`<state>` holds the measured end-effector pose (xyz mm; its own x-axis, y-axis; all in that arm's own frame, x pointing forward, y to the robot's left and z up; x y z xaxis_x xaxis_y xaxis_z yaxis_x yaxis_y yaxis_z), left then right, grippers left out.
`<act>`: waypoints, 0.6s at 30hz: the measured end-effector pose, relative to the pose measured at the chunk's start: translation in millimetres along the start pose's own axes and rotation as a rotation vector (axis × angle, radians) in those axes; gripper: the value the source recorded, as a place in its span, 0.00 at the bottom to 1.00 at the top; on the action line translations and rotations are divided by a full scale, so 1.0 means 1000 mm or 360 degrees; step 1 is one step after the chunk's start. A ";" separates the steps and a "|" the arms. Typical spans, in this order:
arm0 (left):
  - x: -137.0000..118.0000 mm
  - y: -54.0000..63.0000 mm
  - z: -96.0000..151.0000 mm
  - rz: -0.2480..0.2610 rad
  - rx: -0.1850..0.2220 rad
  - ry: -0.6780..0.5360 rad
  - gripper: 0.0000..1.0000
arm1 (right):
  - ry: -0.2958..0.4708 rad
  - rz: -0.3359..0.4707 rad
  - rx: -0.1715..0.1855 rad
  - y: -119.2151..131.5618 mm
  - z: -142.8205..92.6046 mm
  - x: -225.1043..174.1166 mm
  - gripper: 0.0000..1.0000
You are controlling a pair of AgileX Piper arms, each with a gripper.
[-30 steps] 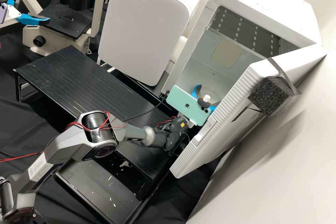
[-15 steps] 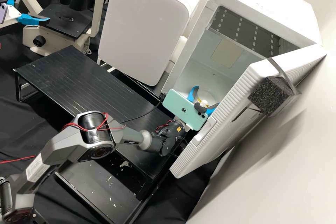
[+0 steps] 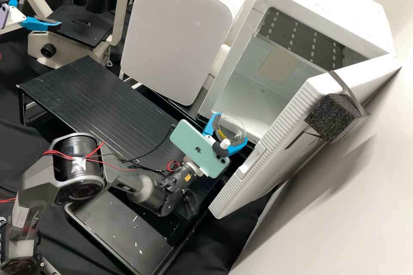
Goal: Take the petri dish out of the incubator
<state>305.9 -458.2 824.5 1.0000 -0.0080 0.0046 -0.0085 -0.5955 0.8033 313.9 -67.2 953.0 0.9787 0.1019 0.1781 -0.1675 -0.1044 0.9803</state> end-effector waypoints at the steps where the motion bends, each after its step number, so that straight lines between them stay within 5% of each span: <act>1: 0.000 0.000 0.000 0.0000 0.0000 0.0000 1.00 | -0.0010 -0.0003 0.0012 -0.002 -0.001 -0.007 0.00; 11: 0.000 0.000 0.000 0.0000 0.0000 0.0000 1.00 | -0.0071 -0.0092 0.0054 -0.031 -0.034 -0.070 0.00; 18: 0.000 0.000 0.000 0.0000 0.0000 0.0000 1.00 | -0.0063 -0.0133 -0.0070 -0.038 -0.040 -0.082 0.00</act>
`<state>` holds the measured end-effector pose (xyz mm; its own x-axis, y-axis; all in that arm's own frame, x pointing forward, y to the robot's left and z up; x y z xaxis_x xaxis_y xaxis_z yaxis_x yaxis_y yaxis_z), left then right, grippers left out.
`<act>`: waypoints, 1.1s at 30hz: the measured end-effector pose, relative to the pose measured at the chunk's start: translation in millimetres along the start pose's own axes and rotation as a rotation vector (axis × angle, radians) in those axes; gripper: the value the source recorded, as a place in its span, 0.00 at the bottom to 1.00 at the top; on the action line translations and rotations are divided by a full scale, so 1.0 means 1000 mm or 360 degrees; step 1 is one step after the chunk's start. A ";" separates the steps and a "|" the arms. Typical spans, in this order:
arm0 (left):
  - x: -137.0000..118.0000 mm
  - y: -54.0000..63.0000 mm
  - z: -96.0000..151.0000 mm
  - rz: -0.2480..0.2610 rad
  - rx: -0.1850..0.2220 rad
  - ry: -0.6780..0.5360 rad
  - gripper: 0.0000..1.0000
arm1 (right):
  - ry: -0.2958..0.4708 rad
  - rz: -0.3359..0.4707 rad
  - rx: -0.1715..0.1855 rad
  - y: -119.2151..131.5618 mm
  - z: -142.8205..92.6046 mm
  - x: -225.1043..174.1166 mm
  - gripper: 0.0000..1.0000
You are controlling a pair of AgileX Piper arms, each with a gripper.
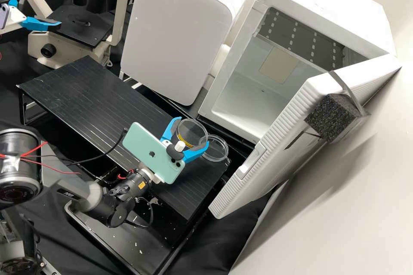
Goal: Take the petri dish out of the incubator
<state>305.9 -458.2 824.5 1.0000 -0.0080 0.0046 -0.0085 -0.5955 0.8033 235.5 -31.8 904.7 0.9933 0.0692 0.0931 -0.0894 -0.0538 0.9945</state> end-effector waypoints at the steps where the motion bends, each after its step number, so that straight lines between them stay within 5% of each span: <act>1: 0.000 0.000 0.000 0.0000 0.0000 0.0000 1.00 | 0.0000 0.0000 -0.0011 0.000 0.000 0.000 0.00; 12: 0.000 0.000 0.000 0.0000 0.0000 0.0000 1.00 | -0.0009 0.0052 -0.0087 0.008 0.004 0.006 0.00; 33: 0.000 0.000 0.000 0.0000 0.0000 0.0000 1.00 | -0.0112 0.0139 -0.0037 0.017 0.064 0.069 0.00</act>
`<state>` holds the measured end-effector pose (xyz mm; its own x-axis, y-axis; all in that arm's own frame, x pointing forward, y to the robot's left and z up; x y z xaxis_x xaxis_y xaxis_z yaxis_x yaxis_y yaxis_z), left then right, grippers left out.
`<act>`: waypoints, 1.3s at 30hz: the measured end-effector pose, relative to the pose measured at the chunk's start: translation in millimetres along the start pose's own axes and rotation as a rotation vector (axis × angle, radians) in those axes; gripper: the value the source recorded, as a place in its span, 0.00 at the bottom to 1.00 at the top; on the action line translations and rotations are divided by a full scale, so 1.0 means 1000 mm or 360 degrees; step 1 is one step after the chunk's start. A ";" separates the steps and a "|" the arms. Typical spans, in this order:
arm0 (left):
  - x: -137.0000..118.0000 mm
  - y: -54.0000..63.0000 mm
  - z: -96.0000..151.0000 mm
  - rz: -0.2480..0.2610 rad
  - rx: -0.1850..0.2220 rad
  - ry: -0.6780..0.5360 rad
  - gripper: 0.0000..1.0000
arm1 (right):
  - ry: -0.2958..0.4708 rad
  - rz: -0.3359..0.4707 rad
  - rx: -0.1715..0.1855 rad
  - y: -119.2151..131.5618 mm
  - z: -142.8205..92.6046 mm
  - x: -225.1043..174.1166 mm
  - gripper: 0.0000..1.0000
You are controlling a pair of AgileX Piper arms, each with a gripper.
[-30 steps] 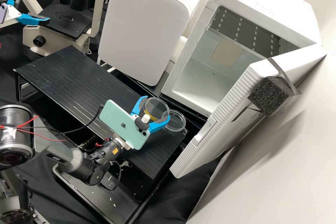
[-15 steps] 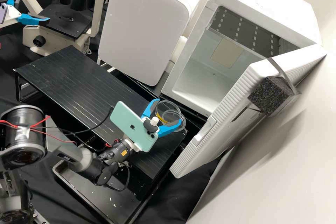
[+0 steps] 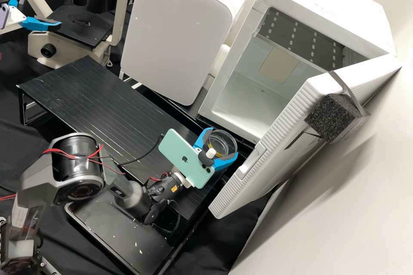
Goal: Take the petri dish out of the incubator
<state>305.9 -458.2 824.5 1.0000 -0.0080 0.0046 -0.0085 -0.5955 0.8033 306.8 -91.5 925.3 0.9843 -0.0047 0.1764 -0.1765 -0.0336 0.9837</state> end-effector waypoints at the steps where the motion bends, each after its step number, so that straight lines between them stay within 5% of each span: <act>1: 0.000 0.000 0.000 0.0000 0.0000 0.0000 1.00 | 0.0001 -0.0003 0.0001 -0.001 0.002 0.002 0.00; 39: 0.000 0.000 0.000 0.0000 0.0000 0.0000 1.00 | 0.0026 -0.0007 0.0023 -0.010 0.004 0.020 0.00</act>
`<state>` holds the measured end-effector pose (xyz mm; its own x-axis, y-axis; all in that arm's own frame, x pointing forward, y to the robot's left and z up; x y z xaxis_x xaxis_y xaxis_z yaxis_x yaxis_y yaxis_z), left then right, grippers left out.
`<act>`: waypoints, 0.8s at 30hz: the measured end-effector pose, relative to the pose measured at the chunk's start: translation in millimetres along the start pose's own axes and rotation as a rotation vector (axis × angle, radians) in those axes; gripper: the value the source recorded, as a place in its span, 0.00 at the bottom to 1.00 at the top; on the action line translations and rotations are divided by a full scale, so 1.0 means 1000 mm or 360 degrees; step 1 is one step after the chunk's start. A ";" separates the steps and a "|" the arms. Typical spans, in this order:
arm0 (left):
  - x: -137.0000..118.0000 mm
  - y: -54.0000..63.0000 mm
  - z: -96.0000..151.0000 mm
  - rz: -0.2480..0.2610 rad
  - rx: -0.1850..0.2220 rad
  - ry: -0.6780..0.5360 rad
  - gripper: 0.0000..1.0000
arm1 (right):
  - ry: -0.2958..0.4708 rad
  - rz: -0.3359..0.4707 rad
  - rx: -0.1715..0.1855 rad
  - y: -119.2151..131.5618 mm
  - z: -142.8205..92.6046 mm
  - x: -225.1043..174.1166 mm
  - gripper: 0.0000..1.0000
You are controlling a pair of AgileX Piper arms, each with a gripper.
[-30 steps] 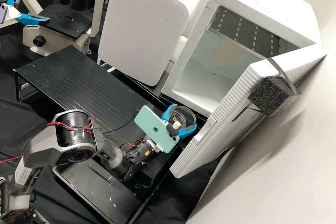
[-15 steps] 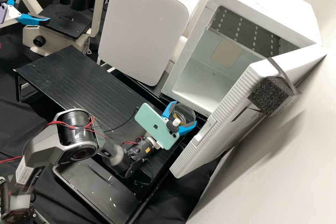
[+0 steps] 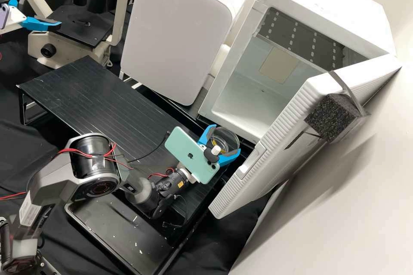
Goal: Take the petri dish out of the incubator
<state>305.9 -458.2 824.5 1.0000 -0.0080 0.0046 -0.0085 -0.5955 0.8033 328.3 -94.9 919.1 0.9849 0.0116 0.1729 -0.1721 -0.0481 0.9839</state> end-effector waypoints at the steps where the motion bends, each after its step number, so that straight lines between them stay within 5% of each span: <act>1: 0.000 0.000 0.000 0.0000 0.0000 0.0000 1.00 | 0.0002 0.0002 -0.0001 0.000 -0.001 0.000 0.00; 24: 0.000 0.000 0.000 0.0000 0.0000 0.0000 1.00 | 0.0022 -0.0001 -0.0045 0.011 -0.015 -0.021 0.00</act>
<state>305.9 -458.2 824.5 1.0000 -0.0080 0.0046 -0.0085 -0.5955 0.8033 305.8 -80.5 926.7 0.9847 0.0254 0.1726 -0.1721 -0.0200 0.9849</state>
